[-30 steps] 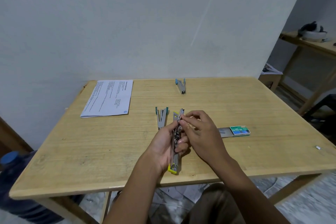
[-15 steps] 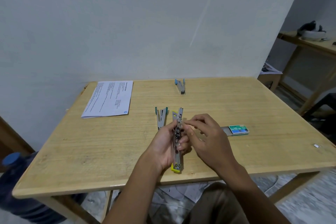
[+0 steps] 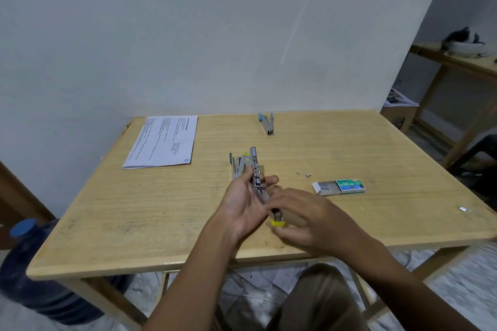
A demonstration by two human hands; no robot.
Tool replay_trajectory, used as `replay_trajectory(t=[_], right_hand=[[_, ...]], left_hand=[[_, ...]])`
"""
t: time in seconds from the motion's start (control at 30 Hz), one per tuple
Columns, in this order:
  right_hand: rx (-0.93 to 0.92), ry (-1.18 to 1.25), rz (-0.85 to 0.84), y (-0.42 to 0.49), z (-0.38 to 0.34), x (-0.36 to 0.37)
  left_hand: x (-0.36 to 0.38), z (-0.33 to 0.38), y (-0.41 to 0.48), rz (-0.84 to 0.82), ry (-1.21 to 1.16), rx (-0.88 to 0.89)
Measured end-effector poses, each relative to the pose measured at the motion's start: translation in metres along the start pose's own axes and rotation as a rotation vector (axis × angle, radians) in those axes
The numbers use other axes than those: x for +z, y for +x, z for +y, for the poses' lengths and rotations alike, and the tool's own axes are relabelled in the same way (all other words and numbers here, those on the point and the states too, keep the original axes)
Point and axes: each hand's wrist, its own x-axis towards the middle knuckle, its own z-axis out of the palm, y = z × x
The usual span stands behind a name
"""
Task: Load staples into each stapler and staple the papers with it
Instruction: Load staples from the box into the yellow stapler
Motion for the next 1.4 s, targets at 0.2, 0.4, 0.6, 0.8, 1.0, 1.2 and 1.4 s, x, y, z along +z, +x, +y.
replay_trajectory(t=[0.2, 0.4, 0.6, 0.8, 1.0, 1.2, 1.4], right_hand=[[0.448, 0.308, 0.286, 0.024, -0.004, -0.02], [0.968, 0.887, 0.244, 0.043, -0.004, -0.019], [0.992, 1.192, 0.157, 0.049, 0.0, -0.016], [1.001, 1.267, 0.243, 0.049, 0.005, -0.009], [1.048, 1.305, 0.308, 0.05, 0.005, -0.007], [1.067, 1.242, 0.342, 0.051, 0.005, -0.006], [1.084, 1.207, 0.434, 0.06, -0.002, -0.009]], left_hand=[[0.001, -0.008, 0.0, -0.158, 0.203, 0.015], [0.002, -0.009, -0.005, -0.326, 0.355, 0.007], [0.001, -0.011, -0.005, -0.422, 0.381, 0.017], [0.001, -0.008, -0.002, -0.438, 0.351, 0.002], [0.0, -0.008, -0.002, -0.448, 0.341, 0.004], [0.002, -0.009, -0.003, -0.421, 0.335, -0.004], [-0.002, -0.012, 0.001, -0.268, 0.265, 0.025]])
